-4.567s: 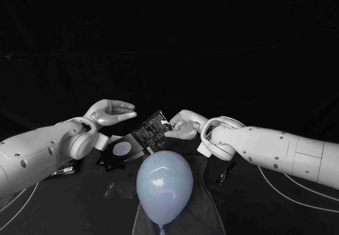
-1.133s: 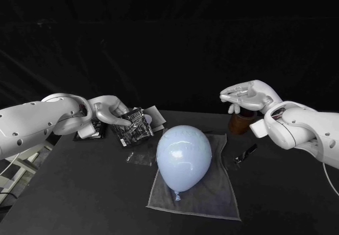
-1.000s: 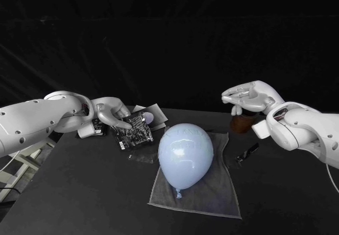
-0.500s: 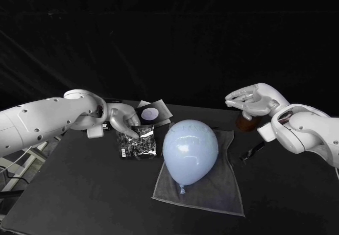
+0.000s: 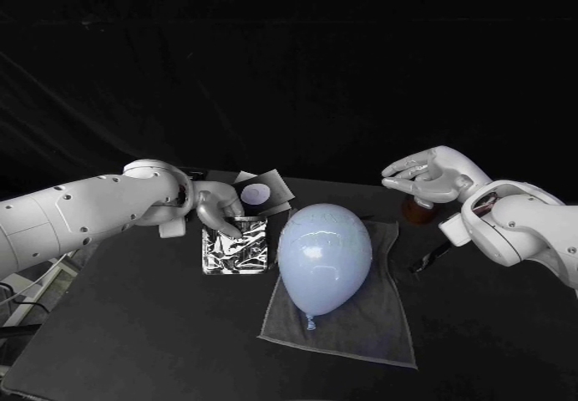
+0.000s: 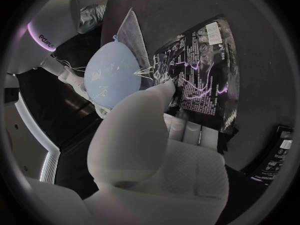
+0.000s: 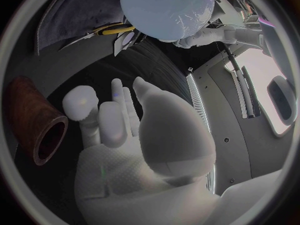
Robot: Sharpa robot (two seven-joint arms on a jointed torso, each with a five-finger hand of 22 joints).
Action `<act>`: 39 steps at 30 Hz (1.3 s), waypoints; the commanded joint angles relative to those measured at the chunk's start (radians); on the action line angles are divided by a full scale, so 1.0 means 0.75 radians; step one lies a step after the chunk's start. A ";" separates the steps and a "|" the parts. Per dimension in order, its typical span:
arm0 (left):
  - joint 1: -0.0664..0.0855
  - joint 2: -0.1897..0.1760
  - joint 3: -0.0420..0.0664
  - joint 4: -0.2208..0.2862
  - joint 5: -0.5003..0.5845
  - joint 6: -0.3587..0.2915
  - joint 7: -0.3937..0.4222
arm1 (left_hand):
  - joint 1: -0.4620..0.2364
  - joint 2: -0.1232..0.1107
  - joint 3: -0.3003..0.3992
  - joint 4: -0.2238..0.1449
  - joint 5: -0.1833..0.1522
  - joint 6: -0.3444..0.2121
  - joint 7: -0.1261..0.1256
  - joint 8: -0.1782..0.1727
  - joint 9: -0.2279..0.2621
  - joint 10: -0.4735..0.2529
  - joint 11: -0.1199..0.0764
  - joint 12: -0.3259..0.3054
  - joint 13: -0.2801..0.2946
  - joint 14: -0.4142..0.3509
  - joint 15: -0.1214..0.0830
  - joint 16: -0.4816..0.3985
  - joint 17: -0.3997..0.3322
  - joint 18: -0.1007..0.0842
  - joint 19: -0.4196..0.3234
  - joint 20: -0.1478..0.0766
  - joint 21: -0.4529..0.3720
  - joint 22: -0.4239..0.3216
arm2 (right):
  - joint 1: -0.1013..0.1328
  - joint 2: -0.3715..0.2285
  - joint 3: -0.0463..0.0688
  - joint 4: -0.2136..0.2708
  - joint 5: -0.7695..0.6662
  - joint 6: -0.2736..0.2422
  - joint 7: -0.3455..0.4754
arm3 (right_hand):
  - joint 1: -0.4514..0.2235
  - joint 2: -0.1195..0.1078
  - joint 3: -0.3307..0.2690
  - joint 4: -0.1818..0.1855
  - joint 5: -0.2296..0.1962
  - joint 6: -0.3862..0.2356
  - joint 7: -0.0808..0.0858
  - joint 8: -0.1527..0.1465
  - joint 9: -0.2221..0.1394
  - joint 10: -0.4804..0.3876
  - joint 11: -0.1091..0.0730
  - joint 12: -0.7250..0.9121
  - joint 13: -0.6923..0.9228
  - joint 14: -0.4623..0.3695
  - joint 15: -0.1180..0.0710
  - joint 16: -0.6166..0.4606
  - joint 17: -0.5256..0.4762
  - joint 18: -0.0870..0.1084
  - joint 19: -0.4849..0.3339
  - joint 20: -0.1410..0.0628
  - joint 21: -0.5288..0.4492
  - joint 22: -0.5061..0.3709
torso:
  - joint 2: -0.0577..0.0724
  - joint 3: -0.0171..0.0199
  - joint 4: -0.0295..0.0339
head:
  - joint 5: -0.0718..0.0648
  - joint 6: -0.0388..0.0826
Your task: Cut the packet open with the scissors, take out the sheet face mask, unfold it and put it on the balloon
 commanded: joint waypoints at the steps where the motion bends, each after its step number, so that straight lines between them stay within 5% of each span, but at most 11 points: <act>1: -0.001 0.004 0.001 -0.006 -0.063 -0.144 0.013 | -0.046 -0.035 -0.020 0.013 0.003 -0.042 0.015 -0.036 -0.009 -0.059 0.019 -0.007 -0.003 -0.021 0.018 -0.012 0.003 0.008 -0.027 0.010 -0.010 -0.007 | -0.002 -0.002 0.000 0.005 -0.056 0.014 -0.025 | -0.004 -0.015 0.007 0.000 -0.002 -0.010 0.009 -0.009 -0.004 -0.017 0.004 -0.007 0.000 0.007 0.012 0.005 0.000 -0.012 -0.007 0.011 0.004 0.004 | -0.001 0.0011 0.0011 | 0.001 -0.002; 5: -0.002 0.004 0.001 -0.010 -0.068 -0.231 0.019 | -0.111 -0.120 -0.046 0.056 0.004 -0.145 0.050 -0.109 -0.043 -0.187 0.063 -0.004 -0.001 -0.139 0.063 -0.057 -0.004 0.000 -0.109 0.057 -0.073 -0.041 | -0.007 -0.005 0.000 0.011 -0.099 0.024 -0.058 | -0.015 -0.030 0.000 -0.001 -0.002 -0.026 0.020 -0.019 -0.006 -0.052 0.015 -0.007 -0.001 0.006 0.022 0.019 0.020 -0.013 -0.014 0.018 0.013 0.015 | -0.002 0.0009 0.0006 | -0.003 -0.002; 9: -0.002 0.000 0.001 -0.008 -0.070 -0.281 0.026 | -0.136 -0.162 -0.130 0.077 0.003 -0.220 0.048 -0.155 -0.067 -0.309 0.110 -0.002 0.000 -0.265 0.111 -0.103 -0.024 -0.001 -0.193 0.100 -0.137 -0.053 | -0.010 -0.009 0.000 0.019 -0.159 0.031 -0.100 | -0.023 -0.041 -0.012 -0.004 -0.003 -0.036 0.027 -0.026 -0.007 -0.077 0.023 -0.006 0.000 0.012 0.029 0.043 0.055 -0.017 -0.009 0.025 0.043 0.038 | -0.001 0.0006 -0.0005 | -0.007 -0.001; 11: -0.002 -0.004 0.001 -0.005 -0.072 -0.304 0.032 | -0.117 -0.145 -0.269 0.094 0.006 -0.253 0.039 -0.173 -0.079 -0.374 0.138 0.003 0.002 -0.339 0.139 -0.125 -0.037 -0.015 -0.255 0.107 -0.181 -0.052 | -0.011 -0.011 -0.001 0.023 -0.202 0.036 -0.127 | -0.027 -0.048 -0.022 -0.008 -0.003 -0.048 0.032 -0.032 -0.009 -0.088 0.027 -0.004 0.001 0.021 0.033 0.069 0.094 -0.022 0.003 0.029 0.082 0.064 | -0.001 0.0007 -0.0007 | -0.009 0.001; 13: -0.002 -0.007 0.001 -0.002 -0.075 -0.315 0.036 | -0.029 -0.089 -0.468 0.137 0.002 -0.256 0.035 -0.175 -0.087 -0.396 0.142 0.017 0.006 -0.367 0.152 -0.109 -0.041 -0.019 -0.262 0.108 -0.194 -0.047 | -0.011 -0.012 -0.001 0.026 -0.227 0.039 -0.143 | -0.029 -0.053 -0.030 -0.012 -0.003 -0.057 0.036 -0.037 -0.010 -0.097 0.031 -0.003 0.002 0.023 0.036 0.077 0.103 -0.023 0.006 0.033 0.096 0.074 | -0.001 0.0009 0.0002 | -0.012 0.002; 18: -0.002 -0.015 0.001 0.011 -0.097 -0.320 0.041 | 0.022 -0.095 -0.690 0.176 0.006 -0.294 0.015 -0.192 -0.102 -0.457 0.172 0.013 0.004 -0.462 0.174 -0.123 -0.060 -0.057 -0.381 0.110 -0.239 -0.054 | -0.012 -0.009 -0.001 0.027 -0.280 0.051 -0.186 | -0.031 -0.054 -0.044 -0.018 -0.003 -0.080 0.044 -0.046 -0.013 -0.116 0.038 -0.003 0.003 0.021 0.043 0.088 0.112 -0.023 0.003 0.040 0.105 0.084 | -0.001 0.0013 0.0021 | -0.019 0.006; 23: -0.002 -0.021 0.001 0.017 -0.107 -0.357 0.052 | 0.026 -0.102 -0.724 0.178 0.006 -0.301 0.019 -0.194 -0.105 -0.478 0.174 0.013 0.004 -0.480 0.178 -0.120 -0.064 -0.064 -0.399 0.109 -0.244 -0.054 | -0.013 0.004 -0.001 0.023 -0.348 0.042 -0.229 | -0.023 -0.043 -0.042 -0.024 -0.002 -0.081 0.044 -0.044 -0.012 -0.120 0.039 0.002 0.003 0.023 0.044 0.097 0.126 -0.025 0.006 0.043 0.122 0.096 | -0.002 0.0012 0.0005 | -0.032 0.018; 25: -0.002 -0.025 0.001 0.018 -0.087 -0.396 0.068 | 0.032 -0.081 -0.713 0.176 0.006 -0.284 0.034 -0.185 -0.102 -0.473 0.171 0.022 0.006 -0.476 0.175 -0.109 -0.062 -0.063 -0.372 0.108 -0.239 -0.050 | -0.013 0.012 -0.001 0.022 -0.389 0.035 -0.251 | -0.010 -0.035 -0.036 -0.033 -0.002 -0.075 0.042 -0.039 -0.009 -0.118 0.037 0.006 0.004 0.024 0.044 0.106 0.137 -0.026 0.010 0.044 0.137 0.107 | -0.001 0.0011 -0.0002 | -0.052 0.028; 28: -0.002 -0.038 0.004 0.026 -0.014 -0.476 0.110 | 0.054 -0.040 -0.664 0.172 0.005 -0.225 0.096 -0.150 -0.093 -0.422 0.127 0.062 0.013 -0.397 0.136 -0.043 -0.044 -0.015 -0.221 0.100 -0.181 -0.026 | -0.014 0.025 -0.001 0.021 -0.461 0.026 -0.286 | 0.004 -0.024 -0.025 -0.044 -0.002 -0.063 0.038 -0.033 -0.006 -0.111 0.033 0.013 0.005 0.028 0.041 0.119 0.157 -0.030 0.019 0.044 0.166 0.125 | 0.000 0.0015 0.0012 | -0.077 0.039; 30: -0.002 -0.047 0.006 0.031 0.050 -0.516 0.139 | 0.071 -0.020 -0.634 0.169 0.004 -0.192 0.091 -0.130 -0.089 -0.381 0.109 0.089 0.016 -0.345 0.115 -0.002 -0.031 0.017 -0.155 0.098 -0.146 -0.015 | -0.015 0.035 -0.001 0.017 -0.502 0.025 -0.303 | 0.013 -0.022 -0.017 -0.052 -0.001 -0.058 0.036 -0.030 -0.005 -0.107 0.031 0.016 0.005 0.029 0.040 0.124 0.164 -0.031 0.022 0.044 0.178 0.134 | 0.001 0.0019 0.0007 | -0.091 0.048; 39: -0.001 -0.094 0.011 0.091 0.547 -0.572 0.298 | 0.115 0.009 -0.585 0.166 0.005 -0.108 0.059 -0.095 -0.091 -0.253 0.064 0.147 0.019 -0.216 0.064 0.095 0.009 0.022 -0.024 0.051 -0.076 0.004 | -0.017 0.113 -0.002 -0.028 -0.682 0.066 -0.374 | 0.020 -0.031 -0.007 -0.066 -0.001 -0.060 0.039 -0.033 -0.007 -0.122 0.035 0.010 0.001 0.025 0.042 0.123 0.152 -0.029 0.014 0.045 0.171 0.133 | 0.002 0.0012 -0.0009 | -0.129 0.066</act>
